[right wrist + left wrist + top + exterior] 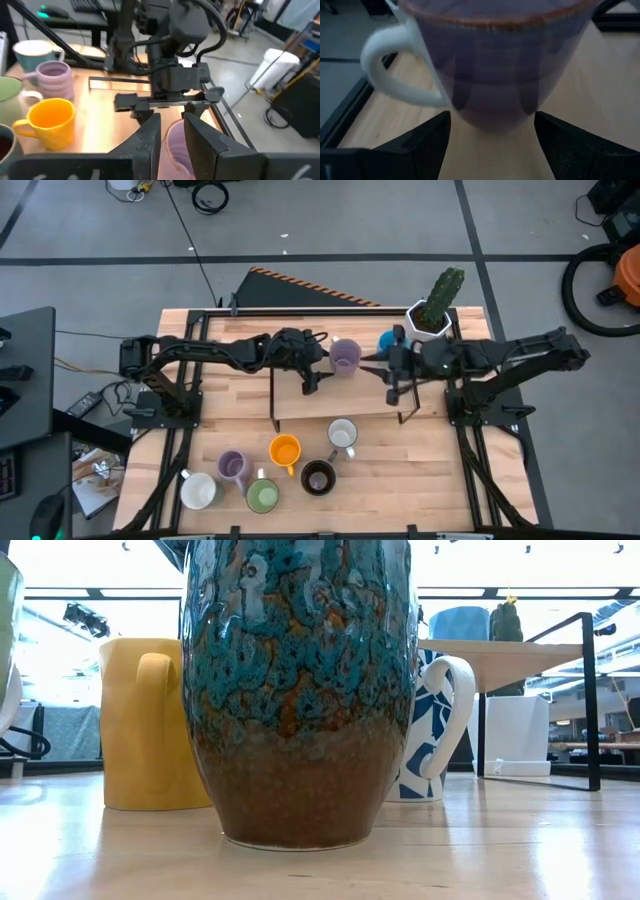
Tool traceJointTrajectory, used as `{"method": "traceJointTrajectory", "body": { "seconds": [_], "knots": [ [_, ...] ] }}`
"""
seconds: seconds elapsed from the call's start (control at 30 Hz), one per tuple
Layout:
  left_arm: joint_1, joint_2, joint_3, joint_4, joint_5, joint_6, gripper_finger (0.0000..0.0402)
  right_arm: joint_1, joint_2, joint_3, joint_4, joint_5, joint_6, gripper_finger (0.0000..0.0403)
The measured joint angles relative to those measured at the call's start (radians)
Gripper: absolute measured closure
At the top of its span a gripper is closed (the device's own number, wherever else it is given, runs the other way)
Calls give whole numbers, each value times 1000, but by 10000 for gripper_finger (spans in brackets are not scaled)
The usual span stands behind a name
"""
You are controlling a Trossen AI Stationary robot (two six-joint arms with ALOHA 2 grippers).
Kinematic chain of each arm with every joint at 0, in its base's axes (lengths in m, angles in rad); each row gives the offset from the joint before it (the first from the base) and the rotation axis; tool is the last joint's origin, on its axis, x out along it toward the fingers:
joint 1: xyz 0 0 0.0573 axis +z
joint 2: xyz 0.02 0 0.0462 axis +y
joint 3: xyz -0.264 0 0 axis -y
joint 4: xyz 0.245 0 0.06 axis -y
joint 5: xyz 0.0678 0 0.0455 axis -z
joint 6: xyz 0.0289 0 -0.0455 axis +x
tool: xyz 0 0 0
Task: Place coffee mugs
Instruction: Put the top purple cup on the shelf
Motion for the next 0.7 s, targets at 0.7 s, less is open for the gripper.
{"method": "traceJointTrajectory", "body": {
  "seconds": [0.7],
  "knots": [
    [0, 73, 0, 127, -30, 18, 109, -157, 246, 299, -444, -136, 67, 312]
  ]
}}
